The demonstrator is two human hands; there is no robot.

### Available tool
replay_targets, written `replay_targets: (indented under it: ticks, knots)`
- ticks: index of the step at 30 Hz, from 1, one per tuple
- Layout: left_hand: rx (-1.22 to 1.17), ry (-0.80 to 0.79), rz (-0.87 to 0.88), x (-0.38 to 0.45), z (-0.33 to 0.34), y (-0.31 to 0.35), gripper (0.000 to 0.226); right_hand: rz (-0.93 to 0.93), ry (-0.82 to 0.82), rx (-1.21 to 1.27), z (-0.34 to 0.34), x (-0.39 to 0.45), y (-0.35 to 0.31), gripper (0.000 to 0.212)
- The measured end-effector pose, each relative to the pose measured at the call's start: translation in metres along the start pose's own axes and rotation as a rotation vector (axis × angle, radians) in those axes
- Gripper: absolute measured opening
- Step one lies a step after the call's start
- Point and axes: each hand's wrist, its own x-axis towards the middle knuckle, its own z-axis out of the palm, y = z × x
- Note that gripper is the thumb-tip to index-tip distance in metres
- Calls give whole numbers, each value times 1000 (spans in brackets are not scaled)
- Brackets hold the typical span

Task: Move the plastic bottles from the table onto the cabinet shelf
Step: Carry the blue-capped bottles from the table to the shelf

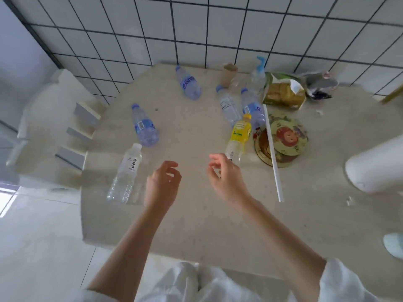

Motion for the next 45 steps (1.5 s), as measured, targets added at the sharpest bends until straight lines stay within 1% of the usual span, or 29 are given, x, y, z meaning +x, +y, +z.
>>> replay_targets:
  ticks: [6,9,11,14,16,17,19,22,24,27,29,32,34,39,42,45]
  knots:
    - [-23,24,-124,72,0,2,18,-20,-26,-26,12,80,-4,32]
    - [8,60,-136,110,-4,4,20,-35,-20,-58,20,119,-9,31]
    - [40,60,-179,142,-6,4,22,-21,-27,-80,24,150,-14,31]
    - [26,32,-258,189,-8,-6,26,18,-71,-89,30,197,-23,32]
    - [53,36,-254,212,-8,-14,30,33,-109,-96,37,226,-28,33]
    - [95,47,-248,230,-3,-21,34,45,-115,-107,43,248,-29,33]
    - [147,80,-289,242,-1,-27,49,36,-131,-138,49,272,-32,34]
    - [139,80,-435,265,10,-40,69,35,-153,-199,68,318,-31,35]
    - [106,80,-492,274,18,-48,78,32,-150,-247,81,344,-25,37]
    - [115,103,-503,283,27,-57,85,52,-122,-324,97,382,-17,46]
    - [167,115,-479,285,32,-62,87,62,-88,-430,106,406,-12,51]
    - [262,96,-434,286,36,-68,88,110,-127,-543,124,430,-1,61]
    - [294,106,-492,294,40,-86,88,202,-216,-546,161,453,5,71]
    - [247,87,-500,288,42,-75,92,372,-221,-551,155,477,12,84]
    - [239,60,-497,293,46,-68,97,328,-292,-510,144,490,18,93]
    - [244,69,-472,292,48,-65,99,297,-348,-480,135,496,17,102]
